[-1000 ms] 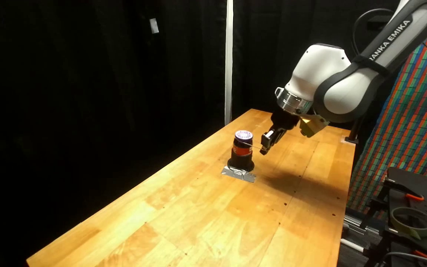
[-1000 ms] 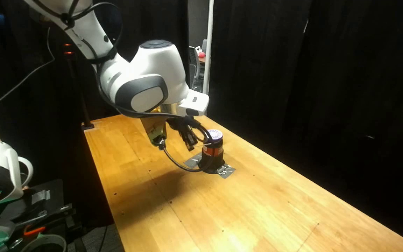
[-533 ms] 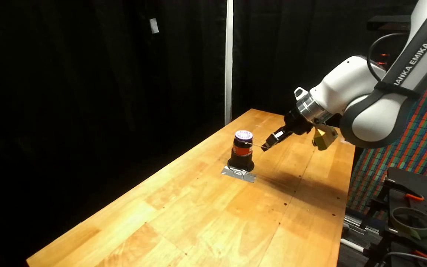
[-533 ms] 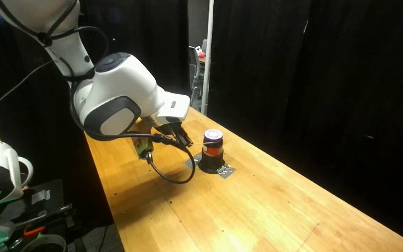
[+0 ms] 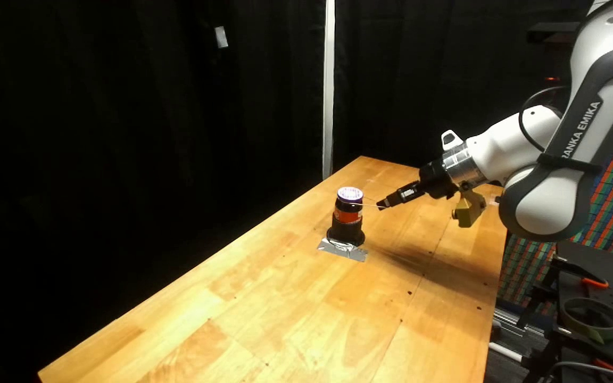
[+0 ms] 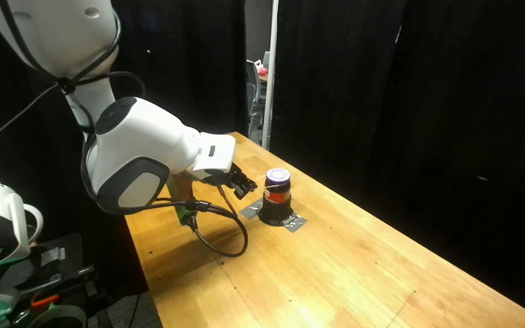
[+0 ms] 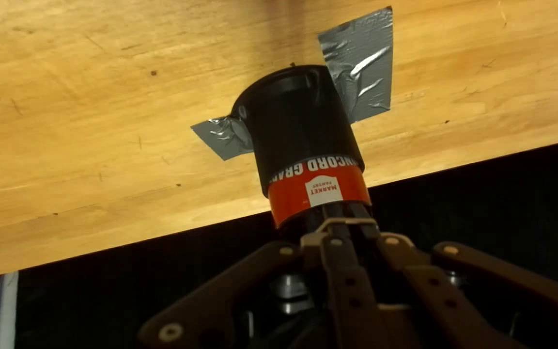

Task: Put the rubber band around the cup

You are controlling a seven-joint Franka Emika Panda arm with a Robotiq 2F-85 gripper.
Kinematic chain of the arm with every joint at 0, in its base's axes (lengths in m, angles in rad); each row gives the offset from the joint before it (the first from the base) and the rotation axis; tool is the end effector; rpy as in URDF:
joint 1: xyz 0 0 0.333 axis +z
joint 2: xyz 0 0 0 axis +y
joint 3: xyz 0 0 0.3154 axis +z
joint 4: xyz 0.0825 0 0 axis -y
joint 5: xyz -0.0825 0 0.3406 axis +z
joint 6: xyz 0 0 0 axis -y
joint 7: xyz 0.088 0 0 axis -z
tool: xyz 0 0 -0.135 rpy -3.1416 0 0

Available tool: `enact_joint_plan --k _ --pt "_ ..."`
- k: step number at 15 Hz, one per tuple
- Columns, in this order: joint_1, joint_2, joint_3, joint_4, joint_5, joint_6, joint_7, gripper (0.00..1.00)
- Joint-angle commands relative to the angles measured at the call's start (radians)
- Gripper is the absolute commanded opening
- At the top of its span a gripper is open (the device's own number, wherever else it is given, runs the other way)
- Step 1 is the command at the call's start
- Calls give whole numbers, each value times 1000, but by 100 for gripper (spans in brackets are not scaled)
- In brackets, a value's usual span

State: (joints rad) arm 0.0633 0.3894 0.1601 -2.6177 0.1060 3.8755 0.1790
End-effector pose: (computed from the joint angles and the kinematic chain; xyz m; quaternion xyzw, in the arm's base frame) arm 0.4745 0.0903 0.2482 -0.9060 0.0486 -0.4101 0.0932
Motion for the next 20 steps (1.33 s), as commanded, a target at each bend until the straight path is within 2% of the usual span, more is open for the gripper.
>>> enact_joint_plan --k 1,8,9,10,11,13,14,15,16,17,20 --pt "-26 60 4 -19 -80 166 65 11" --pt "-51 181 -10 2 -156 427 83 10" --pt "-60 129 -8 38 -161 341 91 11" --pt "-62 139 -9 44 -164 342 90 11" --pt "-59 180 -12 36 -162 410 83 11" --pt "-69 144 -9 63 -170 348 95 10" --pt "-71 159 -9 56 -177 376 99 11" --pt "-75 165 -7 54 -179 383 106 18" --pt "-79 167 -3 47 -182 379 121 36" --pt "-60 151 -9 45 -146 335 92 15" --pt "-66 155 -8 43 -156 335 104 36"
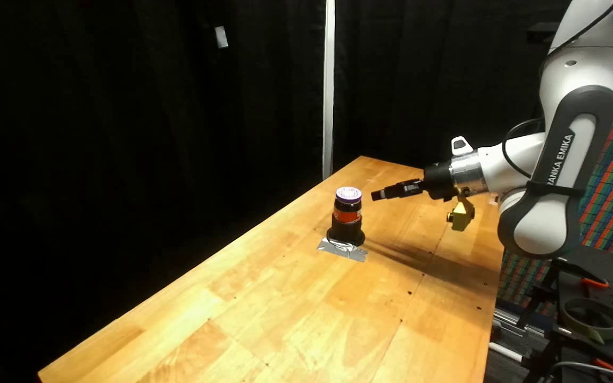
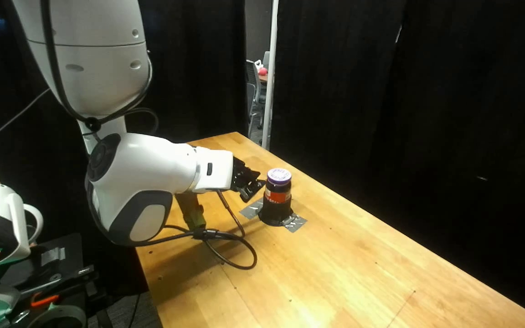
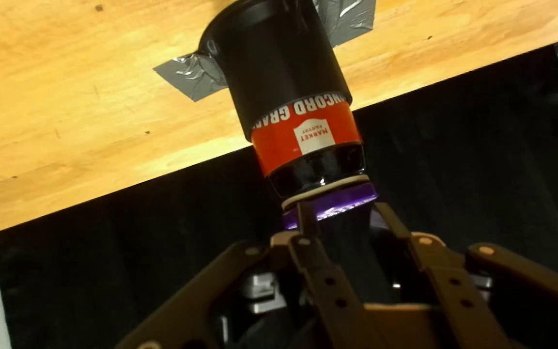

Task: Put the rubber band around the cup

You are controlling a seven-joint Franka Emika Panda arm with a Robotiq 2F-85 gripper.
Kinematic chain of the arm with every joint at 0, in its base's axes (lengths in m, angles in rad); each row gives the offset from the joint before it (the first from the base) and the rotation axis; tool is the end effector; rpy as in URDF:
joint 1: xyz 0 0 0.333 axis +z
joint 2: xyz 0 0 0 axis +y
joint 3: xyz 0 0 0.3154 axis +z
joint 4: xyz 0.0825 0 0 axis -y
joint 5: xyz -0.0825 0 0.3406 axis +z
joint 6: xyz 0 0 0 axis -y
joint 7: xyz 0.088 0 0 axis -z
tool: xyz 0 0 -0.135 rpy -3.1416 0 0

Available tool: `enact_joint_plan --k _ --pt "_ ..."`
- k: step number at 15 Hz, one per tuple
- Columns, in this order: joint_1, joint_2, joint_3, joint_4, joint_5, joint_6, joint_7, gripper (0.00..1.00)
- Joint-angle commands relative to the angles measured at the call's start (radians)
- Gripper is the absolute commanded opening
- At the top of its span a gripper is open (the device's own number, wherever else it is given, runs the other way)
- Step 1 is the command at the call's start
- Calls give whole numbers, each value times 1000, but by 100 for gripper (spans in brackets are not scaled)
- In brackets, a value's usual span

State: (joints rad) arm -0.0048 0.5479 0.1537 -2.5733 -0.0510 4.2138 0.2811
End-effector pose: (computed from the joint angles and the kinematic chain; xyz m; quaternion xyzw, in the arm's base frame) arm 0.4789 0.0768 0.2399 -0.8492 0.0644 -0.5018 0.1515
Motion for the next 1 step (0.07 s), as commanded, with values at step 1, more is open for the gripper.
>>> enact_joint_plan --k 1 --pt "2 -3 -2 -1 0 -3 3 37"
